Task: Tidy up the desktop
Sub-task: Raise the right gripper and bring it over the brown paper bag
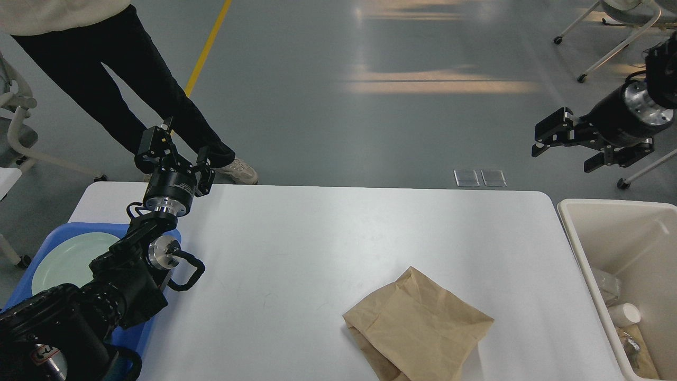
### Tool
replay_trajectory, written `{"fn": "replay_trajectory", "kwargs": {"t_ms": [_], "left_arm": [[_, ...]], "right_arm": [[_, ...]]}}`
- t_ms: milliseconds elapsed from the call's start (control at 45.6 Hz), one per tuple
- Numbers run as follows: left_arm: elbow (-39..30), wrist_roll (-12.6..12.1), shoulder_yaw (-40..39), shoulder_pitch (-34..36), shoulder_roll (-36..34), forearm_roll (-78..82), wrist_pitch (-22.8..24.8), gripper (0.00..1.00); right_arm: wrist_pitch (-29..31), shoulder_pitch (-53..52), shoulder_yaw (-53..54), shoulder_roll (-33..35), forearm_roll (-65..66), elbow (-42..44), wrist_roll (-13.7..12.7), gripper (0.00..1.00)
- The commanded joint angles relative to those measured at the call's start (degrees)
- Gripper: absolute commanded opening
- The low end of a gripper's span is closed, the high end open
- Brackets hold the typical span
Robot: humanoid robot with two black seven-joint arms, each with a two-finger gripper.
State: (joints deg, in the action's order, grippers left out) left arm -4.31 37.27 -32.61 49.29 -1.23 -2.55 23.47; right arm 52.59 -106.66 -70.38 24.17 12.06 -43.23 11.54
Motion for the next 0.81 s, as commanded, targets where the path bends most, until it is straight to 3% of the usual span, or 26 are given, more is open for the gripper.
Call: {"fn": "replay_trajectory", "kwargs": {"t_ms": [0, 329, 789], "left_arm": [[0.0, 0.0, 0.0, 0.0, 0.0, 0.0, 0.0, 0.97], [0.0, 0.0, 0.0, 0.0, 0.0, 0.0, -0.1, 0.97], [0.0, 0.0, 0.0, 0.0, 0.0, 0.0, 0.0, 0.97]], "right_arm": [[1.2, -4.6, 0.2, -3.2, 1.2, -3.3, 0.0, 1.00], [1.7, -10.6, 0.2, -10.2, 1.3, -10.9, 0.1, 1.00], [1.5, -10.3, 0.5, -17.8, 0.5, -13.7, 0.2, 1.00]]}}
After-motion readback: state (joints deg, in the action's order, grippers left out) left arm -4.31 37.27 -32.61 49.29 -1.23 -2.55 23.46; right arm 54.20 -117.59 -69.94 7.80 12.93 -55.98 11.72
